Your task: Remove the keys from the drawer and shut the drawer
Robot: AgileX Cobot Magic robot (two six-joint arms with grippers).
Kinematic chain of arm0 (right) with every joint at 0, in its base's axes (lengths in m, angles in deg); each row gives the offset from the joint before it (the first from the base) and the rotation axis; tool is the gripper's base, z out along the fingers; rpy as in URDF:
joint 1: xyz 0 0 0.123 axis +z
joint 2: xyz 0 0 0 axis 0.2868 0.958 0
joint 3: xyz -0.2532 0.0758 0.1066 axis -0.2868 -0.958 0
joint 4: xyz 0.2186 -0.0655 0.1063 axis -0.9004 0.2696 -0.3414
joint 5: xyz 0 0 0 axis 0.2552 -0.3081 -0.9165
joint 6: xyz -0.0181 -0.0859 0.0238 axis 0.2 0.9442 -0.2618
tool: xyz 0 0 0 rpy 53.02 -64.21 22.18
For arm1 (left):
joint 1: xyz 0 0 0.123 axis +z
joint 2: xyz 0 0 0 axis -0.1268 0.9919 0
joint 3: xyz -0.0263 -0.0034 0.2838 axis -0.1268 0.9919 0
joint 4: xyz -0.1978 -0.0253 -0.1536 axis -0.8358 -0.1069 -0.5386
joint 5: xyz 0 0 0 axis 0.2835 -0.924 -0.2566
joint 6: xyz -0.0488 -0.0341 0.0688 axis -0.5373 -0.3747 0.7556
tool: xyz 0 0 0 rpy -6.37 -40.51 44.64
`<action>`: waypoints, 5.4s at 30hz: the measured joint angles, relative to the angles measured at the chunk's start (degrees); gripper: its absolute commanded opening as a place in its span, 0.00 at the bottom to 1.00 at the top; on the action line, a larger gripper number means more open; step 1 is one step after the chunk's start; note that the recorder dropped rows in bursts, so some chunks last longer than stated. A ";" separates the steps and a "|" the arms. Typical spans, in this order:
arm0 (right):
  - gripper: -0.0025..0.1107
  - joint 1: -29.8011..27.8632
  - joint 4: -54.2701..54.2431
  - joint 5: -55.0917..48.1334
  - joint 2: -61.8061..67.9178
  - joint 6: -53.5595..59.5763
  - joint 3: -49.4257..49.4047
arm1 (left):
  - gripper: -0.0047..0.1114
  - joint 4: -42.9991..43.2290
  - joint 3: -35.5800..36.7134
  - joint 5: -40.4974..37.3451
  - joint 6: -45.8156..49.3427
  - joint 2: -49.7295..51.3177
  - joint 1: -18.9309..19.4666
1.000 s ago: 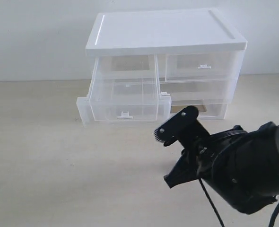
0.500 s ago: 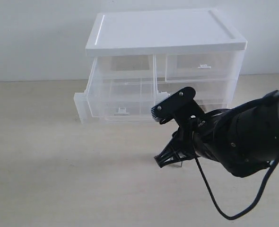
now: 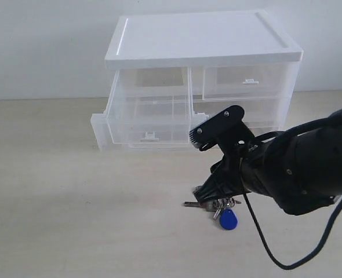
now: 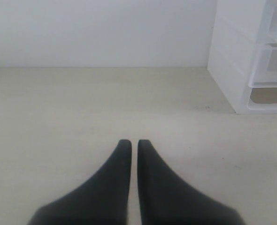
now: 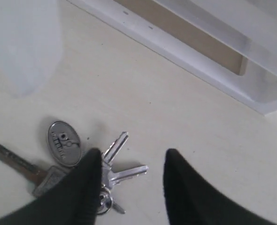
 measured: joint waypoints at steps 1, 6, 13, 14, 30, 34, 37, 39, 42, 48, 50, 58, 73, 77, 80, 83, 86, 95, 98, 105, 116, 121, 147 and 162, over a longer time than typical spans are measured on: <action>0.06 0.00 -0.51 0.86 -0.60 0.52 -0.32 | 0.08 0.00 0.00 0.00 0.00 0.00 0.00; 0.02 0.00 -1.36 6.83 -5.25 1.98 -2.76 | 0.08 0.00 0.00 0.00 0.00 0.00 0.00; 0.02 0.00 -0.26 27.13 -11.88 4.19 -3.40 | 0.08 0.00 0.00 0.00 0.00 0.00 0.00; 0.02 0.00 -0.72 29.76 -12.15 5.62 -3.40 | 0.08 0.00 0.00 0.00 0.00 0.00 0.00; 0.02 0.00 -39.23 28.77 -8.71 46.16 6.72 | 0.08 0.00 0.00 0.00 0.00 0.00 0.00; 0.02 0.00 -40.05 23.79 -6.01 48.36 9.72 | 0.08 0.00 0.00 0.00 0.00 0.00 0.00; 0.02 0.10 -39.76 20.68 -4.78 49.27 12.72 | 0.08 0.00 0.00 0.00 0.00 0.00 0.00; 0.02 -0.01 -38.57 18.65 -4.04 49.41 14.98 | 0.08 0.00 0.00 0.00 0.00 0.00 0.00; 0.02 -0.11 -37.96 17.68 -3.50 49.52 17.39 | 0.08 0.00 0.00 0.00 0.00 0.00 0.00; 0.02 -2.34 -37.51 18.70 -2.22 49.73 19.65 | 0.08 0.00 0.00 0.00 0.00 0.00 0.00; 0.02 -3.92 -37.39 19.53 -1.15 49.43 20.21 | 0.08 0.00 0.00 0.00 0.00 0.00 0.00; 0.02 -9.96 -37.66 29.01 5.47 49.19 21.98 | 0.08 0.00 0.00 0.00 0.00 0.00 0.00; 0.02 -11.93 -39.97 29.11 9.30 49.28 26.09 | 0.08 0.00 0.00 0.00 0.00 0.00 0.00; 0.02 -7.49 -39.97 29.08 -1.13 51.04 17.51 | 0.08 0.00 0.00 0.00 0.00 0.00 0.00; 0.02 -6.94 -39.97 29.19 -7.43 51.32 13.97 | 0.08 0.00 0.00 0.00 0.00 0.00 0.00; 0.02 -6.94 -39.97 28.97 -17.86 51.32 9.11 | 0.08 0.00 0.00 0.00 0.00 0.00 0.00; 0.02 -6.94 -39.97 28.83 -27.15 51.32 5.37 | 0.08 0.00 0.00 0.00 0.00 0.00 0.00; 0.02 -6.94 -41.28 27.21 -47.87 51.32 -4.49 | 0.08 0.00 0.00 0.00 0.00 0.00 0.00; 0.02 -6.94 -42.23 25.93 -54.81 51.32 -7.56 | 0.08 0.00 0.00 0.00 0.00 0.00 0.00; 0.02 -6.94 -43.19 24.85 -71.58 50.30 -14.51 | 0.08 0.00 0.00 0.00 0.00 0.00 0.00; 0.02 -6.94 -43.55 23.92 -89.11 46.39 -20.57 | 0.08 0.00 0.00 0.00 0.00 0.00 0.00; 0.02 -6.94 -43.55 21.91 -89.83 45.10 -20.61 | 0.08 0.00 0.00 0.00 0.00 0.00 0.00; 0.02 -41.36 -43.99 21.65 -99.80 44.74 -20.61 | 0.08 0.00 0.00 0.00 0.00 0.00 0.00; 0.02 -41.80 -43.99 21.44 -99.80 44.74 -20.61 | 0.08 0.00 0.00 0.00 0.00 0.00 0.00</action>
